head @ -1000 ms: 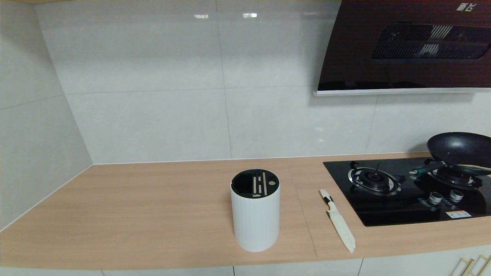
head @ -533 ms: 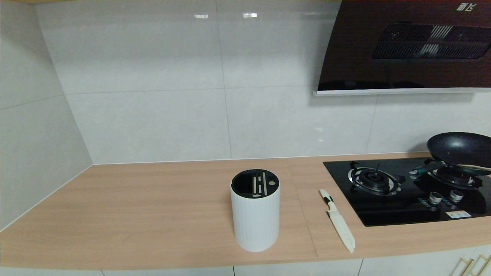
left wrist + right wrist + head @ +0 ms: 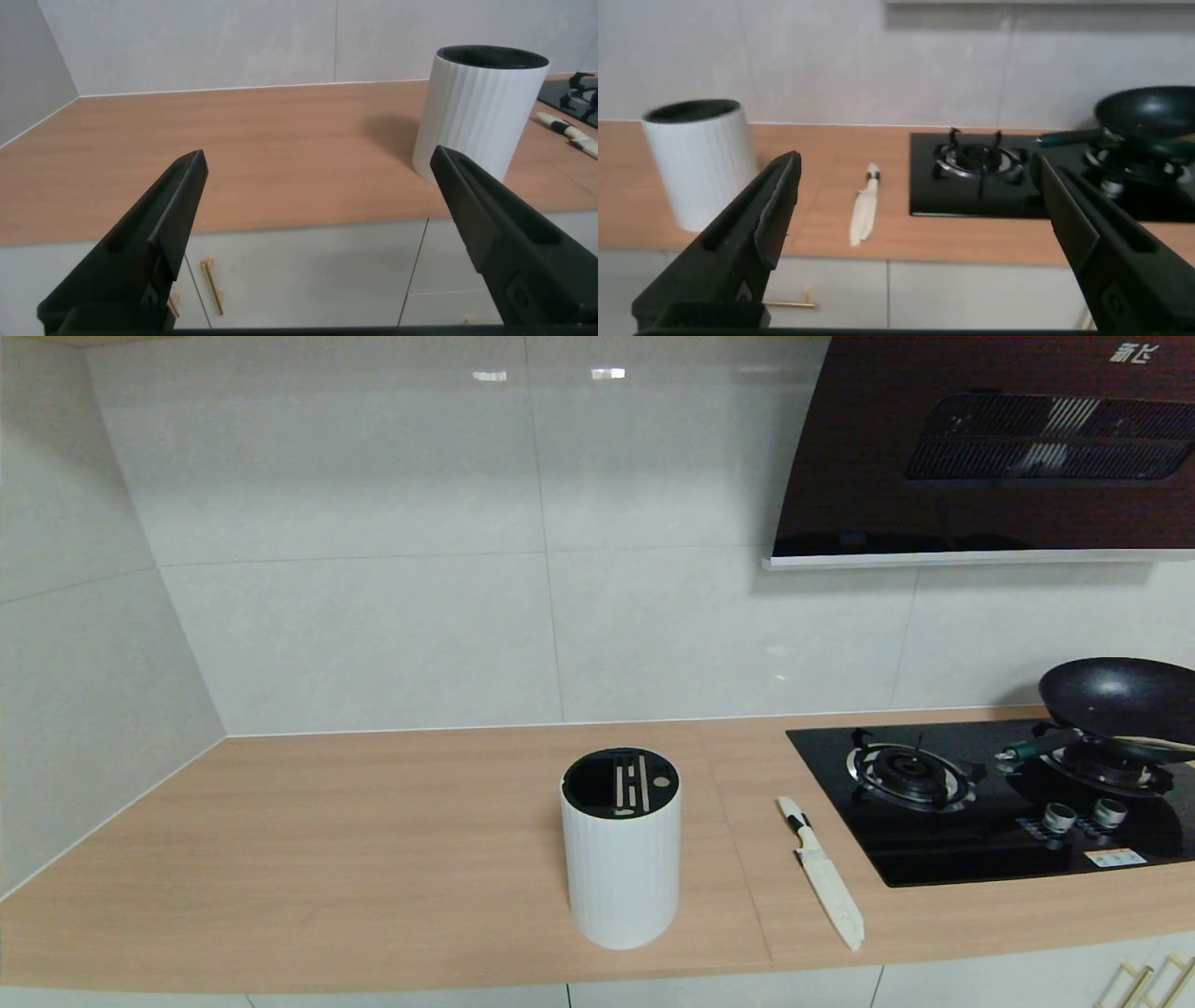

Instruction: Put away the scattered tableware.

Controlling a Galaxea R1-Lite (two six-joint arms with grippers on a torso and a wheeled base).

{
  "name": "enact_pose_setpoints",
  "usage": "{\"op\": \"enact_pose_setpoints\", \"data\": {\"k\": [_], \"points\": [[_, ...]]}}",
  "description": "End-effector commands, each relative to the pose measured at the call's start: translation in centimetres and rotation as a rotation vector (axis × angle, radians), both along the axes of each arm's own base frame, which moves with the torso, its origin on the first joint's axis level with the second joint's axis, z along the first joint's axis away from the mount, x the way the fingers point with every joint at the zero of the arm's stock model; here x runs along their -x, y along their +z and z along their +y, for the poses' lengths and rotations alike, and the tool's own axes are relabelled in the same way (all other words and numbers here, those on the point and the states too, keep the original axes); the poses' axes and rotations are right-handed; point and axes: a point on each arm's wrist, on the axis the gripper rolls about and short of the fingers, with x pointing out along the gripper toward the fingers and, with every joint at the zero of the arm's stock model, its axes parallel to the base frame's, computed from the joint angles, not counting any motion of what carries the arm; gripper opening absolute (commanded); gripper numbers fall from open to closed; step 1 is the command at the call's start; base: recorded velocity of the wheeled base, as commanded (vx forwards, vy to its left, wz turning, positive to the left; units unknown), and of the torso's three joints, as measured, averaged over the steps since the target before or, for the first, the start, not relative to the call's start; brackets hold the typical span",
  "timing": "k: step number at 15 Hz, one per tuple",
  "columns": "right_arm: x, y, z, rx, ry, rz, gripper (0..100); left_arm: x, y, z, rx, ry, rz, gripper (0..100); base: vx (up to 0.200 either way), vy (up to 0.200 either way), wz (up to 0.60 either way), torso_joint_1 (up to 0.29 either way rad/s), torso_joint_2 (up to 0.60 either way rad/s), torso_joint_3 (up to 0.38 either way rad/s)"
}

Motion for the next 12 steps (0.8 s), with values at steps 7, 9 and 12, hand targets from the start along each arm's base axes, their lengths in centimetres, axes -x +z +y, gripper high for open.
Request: {"op": "enact_pose_setpoints", "data": {"k": [7, 9, 12], "points": [[-17.4, 5.8, 2.4, 0.044, 0.157, 0.554, 100, 0.0, 0.0, 0.0, -0.001, 0.000, 0.000, 100, 0.000, 0.000, 0.00, 0.000, 0.00, 0.000], [-21.6, 4.4, 3.2, 0.050, 0.118, 0.558, 100, 0.0, 0.0, 0.0, 0.000, 0.000, 0.000, 100, 0.000, 0.000, 0.00, 0.000, 0.00, 0.000], [-26.9, 2.8, 4.7, 0.059, 0.125, 0.610, 100, 0.0, 0.0, 0.0, 0.000, 0.000, 0.000, 100, 0.000, 0.000, 0.00, 0.000, 0.00, 0.000]]}}
